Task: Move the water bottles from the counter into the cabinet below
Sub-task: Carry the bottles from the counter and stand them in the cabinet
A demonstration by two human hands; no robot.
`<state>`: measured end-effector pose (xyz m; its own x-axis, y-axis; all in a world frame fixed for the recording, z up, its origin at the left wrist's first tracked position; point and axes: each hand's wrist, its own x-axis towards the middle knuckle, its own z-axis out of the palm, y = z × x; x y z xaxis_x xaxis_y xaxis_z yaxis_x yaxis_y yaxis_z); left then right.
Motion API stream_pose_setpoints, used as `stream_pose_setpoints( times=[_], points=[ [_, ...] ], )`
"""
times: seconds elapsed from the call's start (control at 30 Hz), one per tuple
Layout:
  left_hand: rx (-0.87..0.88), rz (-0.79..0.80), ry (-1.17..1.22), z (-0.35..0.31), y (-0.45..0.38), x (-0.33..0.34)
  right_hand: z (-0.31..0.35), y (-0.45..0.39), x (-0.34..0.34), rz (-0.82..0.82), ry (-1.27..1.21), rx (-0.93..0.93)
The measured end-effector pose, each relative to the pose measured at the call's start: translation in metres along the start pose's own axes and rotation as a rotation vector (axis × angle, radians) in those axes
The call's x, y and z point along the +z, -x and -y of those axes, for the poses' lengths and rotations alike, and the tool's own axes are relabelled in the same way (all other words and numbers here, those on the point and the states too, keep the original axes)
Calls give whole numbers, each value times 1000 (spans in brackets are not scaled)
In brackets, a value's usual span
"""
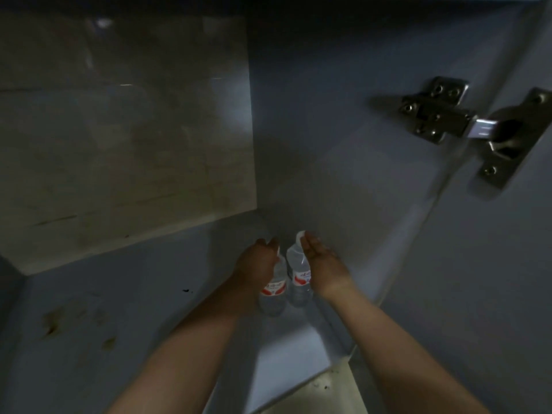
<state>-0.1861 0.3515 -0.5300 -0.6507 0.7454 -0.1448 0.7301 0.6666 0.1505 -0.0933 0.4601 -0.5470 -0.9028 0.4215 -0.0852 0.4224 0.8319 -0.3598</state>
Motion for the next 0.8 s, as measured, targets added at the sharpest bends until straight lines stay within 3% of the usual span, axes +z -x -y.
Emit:
stream_pose_setpoints(
  times=[0.37, 0.6, 0.7, 0.8],
  points=[
    [-87, -87, 166, -9, -2, 6, 7, 1, -6, 26, 72, -6],
    [-92, 5, 181, -12, 39, 7, 23, 25, -15, 141, 195, 30],
    [-250, 24, 206, -11, 74, -12, 48, 39, -29, 84, 135, 50],
    [-313, 120, 146, -15, 130, -31, 78, 73, -47, -79, 186, -49]
  ],
)
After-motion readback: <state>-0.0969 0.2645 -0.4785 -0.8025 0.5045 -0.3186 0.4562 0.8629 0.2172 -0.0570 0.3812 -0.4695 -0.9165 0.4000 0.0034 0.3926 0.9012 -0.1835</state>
